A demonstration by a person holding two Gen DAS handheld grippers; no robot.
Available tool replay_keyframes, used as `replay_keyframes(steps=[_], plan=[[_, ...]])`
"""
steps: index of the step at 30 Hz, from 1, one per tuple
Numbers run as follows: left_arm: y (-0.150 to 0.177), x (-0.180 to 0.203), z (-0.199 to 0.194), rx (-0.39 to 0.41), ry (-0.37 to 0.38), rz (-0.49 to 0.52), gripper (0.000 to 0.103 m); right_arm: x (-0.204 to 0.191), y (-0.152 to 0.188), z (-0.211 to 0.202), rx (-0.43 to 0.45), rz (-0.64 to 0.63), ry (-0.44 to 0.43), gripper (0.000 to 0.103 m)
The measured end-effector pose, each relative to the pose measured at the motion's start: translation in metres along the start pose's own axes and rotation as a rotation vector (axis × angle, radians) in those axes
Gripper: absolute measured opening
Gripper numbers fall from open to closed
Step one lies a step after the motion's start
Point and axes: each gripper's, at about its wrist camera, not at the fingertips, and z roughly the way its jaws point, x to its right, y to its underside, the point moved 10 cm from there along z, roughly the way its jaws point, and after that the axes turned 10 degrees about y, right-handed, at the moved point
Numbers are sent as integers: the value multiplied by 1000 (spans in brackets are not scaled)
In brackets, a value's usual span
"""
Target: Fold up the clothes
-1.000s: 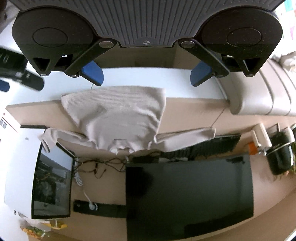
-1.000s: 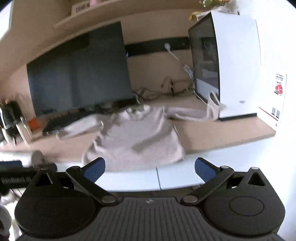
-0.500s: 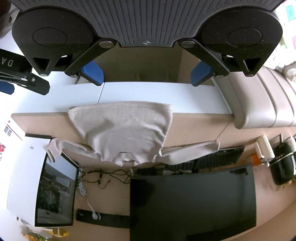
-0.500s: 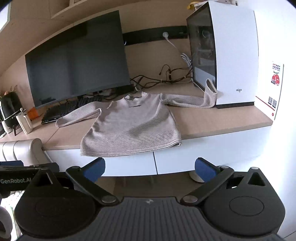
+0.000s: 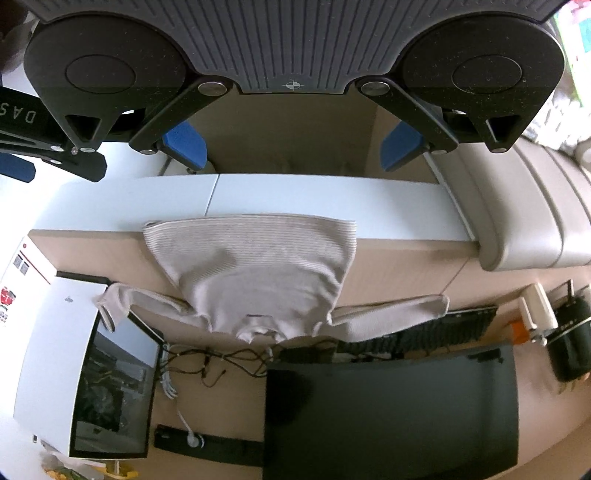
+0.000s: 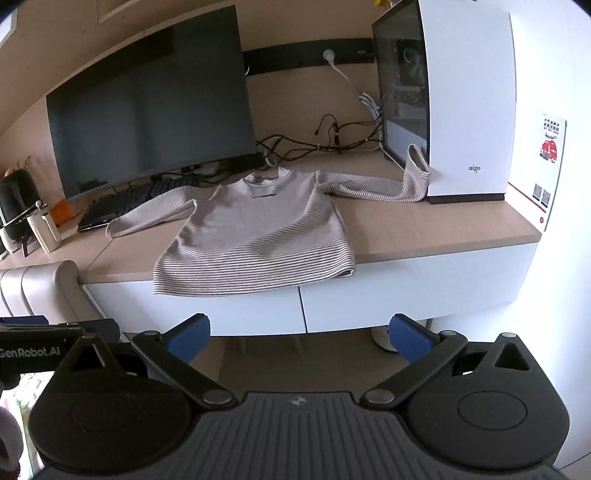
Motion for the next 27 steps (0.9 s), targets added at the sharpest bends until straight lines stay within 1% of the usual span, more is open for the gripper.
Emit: replay_keyframes(steps=[16, 27], plan=[[-1, -2, -5, 1, -15, 8, 102, -11, -1, -1, 4, -18, -43, 103], [-1, -1, -4, -9, -13, 14, 102, -9, 0, 0, -10, -12, -36, 103]])
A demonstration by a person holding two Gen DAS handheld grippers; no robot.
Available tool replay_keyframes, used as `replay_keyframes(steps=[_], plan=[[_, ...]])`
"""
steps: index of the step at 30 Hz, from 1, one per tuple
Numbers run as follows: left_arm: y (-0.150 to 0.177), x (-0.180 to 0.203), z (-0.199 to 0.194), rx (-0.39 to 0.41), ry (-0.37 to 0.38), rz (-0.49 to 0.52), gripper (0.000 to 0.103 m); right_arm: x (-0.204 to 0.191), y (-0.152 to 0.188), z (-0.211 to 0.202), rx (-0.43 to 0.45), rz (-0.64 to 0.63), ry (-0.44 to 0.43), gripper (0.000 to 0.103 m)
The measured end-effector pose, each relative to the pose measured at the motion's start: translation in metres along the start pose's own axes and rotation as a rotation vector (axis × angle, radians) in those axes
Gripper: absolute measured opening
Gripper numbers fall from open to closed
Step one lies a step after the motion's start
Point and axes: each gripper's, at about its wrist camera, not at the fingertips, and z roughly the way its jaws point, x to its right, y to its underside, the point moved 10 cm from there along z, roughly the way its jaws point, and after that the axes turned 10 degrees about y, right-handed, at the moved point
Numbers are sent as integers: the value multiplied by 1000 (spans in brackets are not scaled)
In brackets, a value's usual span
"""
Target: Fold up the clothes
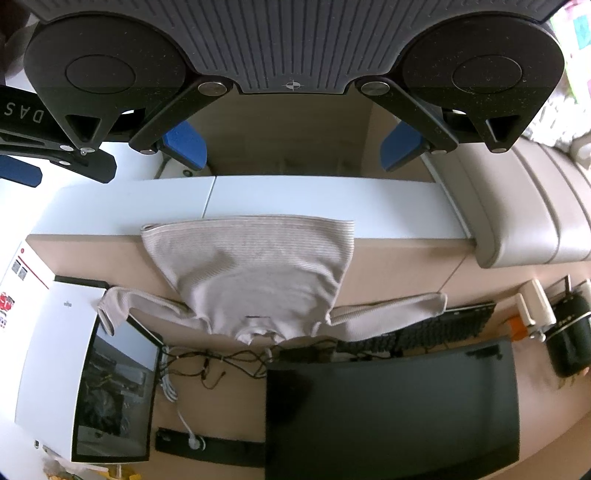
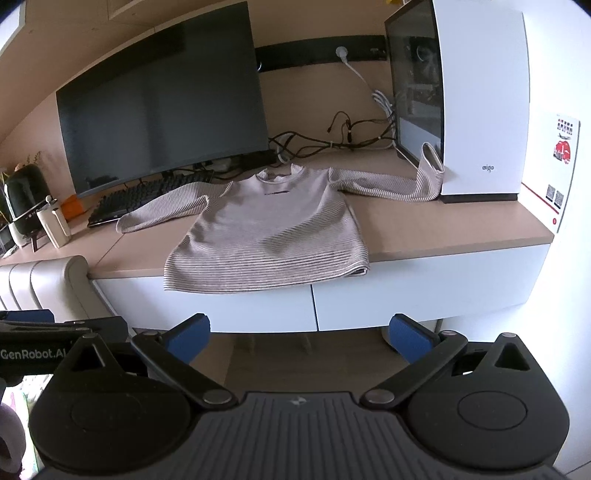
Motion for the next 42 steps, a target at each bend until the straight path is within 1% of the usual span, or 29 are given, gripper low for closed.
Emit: replay_keyframes(steps=[8, 26, 42], plan=[[2, -1, 0, -6, 8, 2, 102, 1, 4, 1, -14, 8, 8, 103], [5, -3, 2, -13, 22, -10, 102, -1, 5, 0, -14, -19, 22, 103], [7, -6, 6, -33, 19, -13, 102, -3, 6, 3, -26, -22, 23, 103]])
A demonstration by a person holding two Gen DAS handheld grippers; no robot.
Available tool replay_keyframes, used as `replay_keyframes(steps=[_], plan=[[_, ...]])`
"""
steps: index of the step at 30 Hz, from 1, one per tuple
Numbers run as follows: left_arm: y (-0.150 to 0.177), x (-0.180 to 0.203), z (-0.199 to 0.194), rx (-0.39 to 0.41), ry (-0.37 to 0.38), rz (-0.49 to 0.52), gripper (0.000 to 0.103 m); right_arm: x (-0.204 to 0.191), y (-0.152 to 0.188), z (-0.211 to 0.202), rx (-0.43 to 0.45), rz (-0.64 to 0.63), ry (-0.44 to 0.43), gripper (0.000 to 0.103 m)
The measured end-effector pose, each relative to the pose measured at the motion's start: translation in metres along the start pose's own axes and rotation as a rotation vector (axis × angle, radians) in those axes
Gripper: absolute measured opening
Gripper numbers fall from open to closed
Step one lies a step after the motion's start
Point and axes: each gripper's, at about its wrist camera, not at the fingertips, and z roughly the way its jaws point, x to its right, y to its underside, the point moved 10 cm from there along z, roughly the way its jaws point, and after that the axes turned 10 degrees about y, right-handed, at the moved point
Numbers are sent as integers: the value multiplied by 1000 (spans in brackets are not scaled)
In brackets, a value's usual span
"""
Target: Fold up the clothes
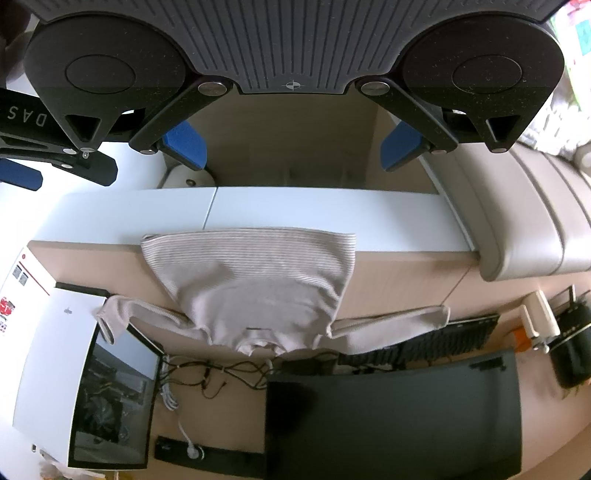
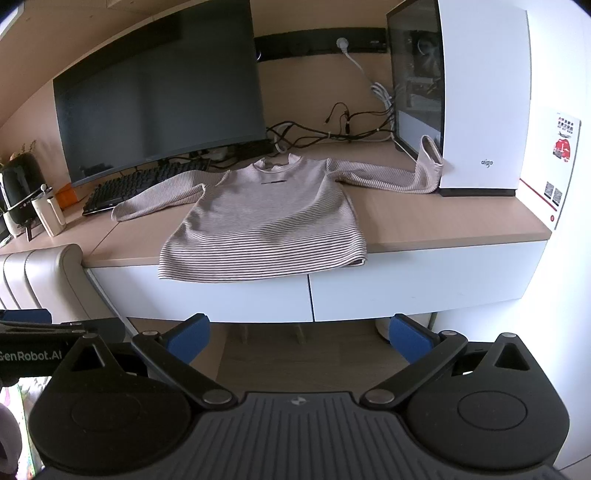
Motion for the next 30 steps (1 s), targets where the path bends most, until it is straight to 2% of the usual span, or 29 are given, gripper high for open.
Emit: replay_keyframes(steps=[30], plan=[[1, -6, 10, -32, 13, -14, 102, -2, 0, 5, -16, 0, 3, 103]])
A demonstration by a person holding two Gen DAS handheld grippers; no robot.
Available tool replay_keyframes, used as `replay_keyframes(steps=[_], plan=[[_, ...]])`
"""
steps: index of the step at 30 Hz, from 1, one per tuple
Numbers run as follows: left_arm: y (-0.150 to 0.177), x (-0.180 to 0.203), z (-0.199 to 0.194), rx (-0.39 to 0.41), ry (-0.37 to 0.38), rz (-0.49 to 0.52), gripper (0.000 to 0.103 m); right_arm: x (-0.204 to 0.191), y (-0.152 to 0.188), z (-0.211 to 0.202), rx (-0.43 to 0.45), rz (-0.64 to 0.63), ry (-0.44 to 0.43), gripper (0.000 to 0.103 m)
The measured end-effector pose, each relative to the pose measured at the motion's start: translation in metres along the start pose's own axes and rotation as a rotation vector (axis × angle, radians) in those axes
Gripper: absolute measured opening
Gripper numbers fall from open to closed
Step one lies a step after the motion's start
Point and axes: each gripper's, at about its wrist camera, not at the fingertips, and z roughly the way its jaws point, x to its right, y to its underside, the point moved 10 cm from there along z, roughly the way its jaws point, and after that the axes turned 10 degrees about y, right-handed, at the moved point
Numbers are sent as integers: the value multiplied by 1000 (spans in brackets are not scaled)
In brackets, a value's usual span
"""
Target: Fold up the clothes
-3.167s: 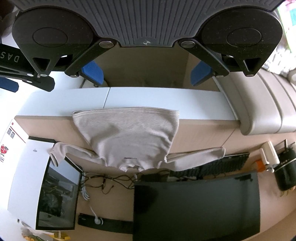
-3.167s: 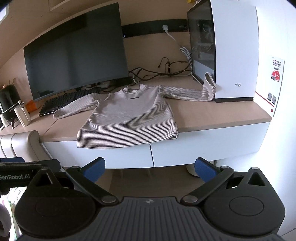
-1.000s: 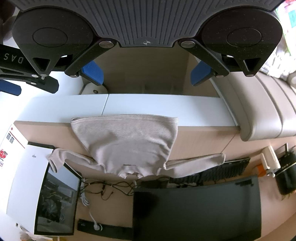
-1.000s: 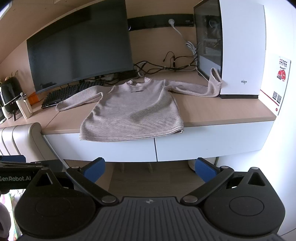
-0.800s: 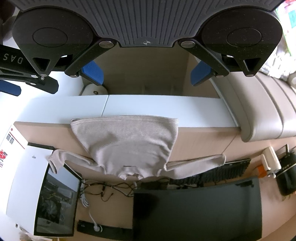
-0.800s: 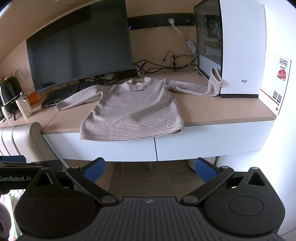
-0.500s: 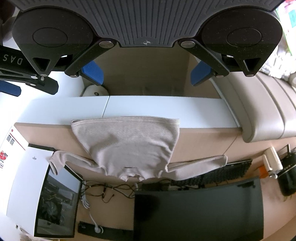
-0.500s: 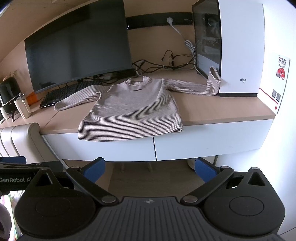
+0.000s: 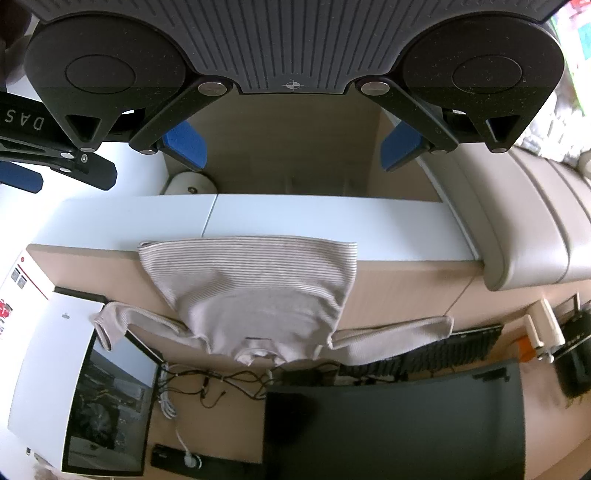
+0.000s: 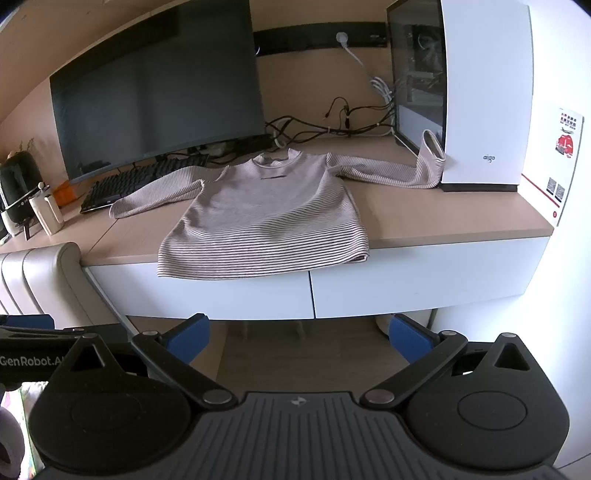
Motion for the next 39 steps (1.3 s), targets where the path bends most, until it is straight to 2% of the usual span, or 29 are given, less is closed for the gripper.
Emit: replay_keyframes(steps=[29, 39], plan=[[-12, -2, 21, -38, -14, 5, 102, 0, -7, 23, -37, 13, -8, 103], [-17, -6, 37, -75, -2, 1, 102, -3, -10, 40, -68, 22, -7, 103]])
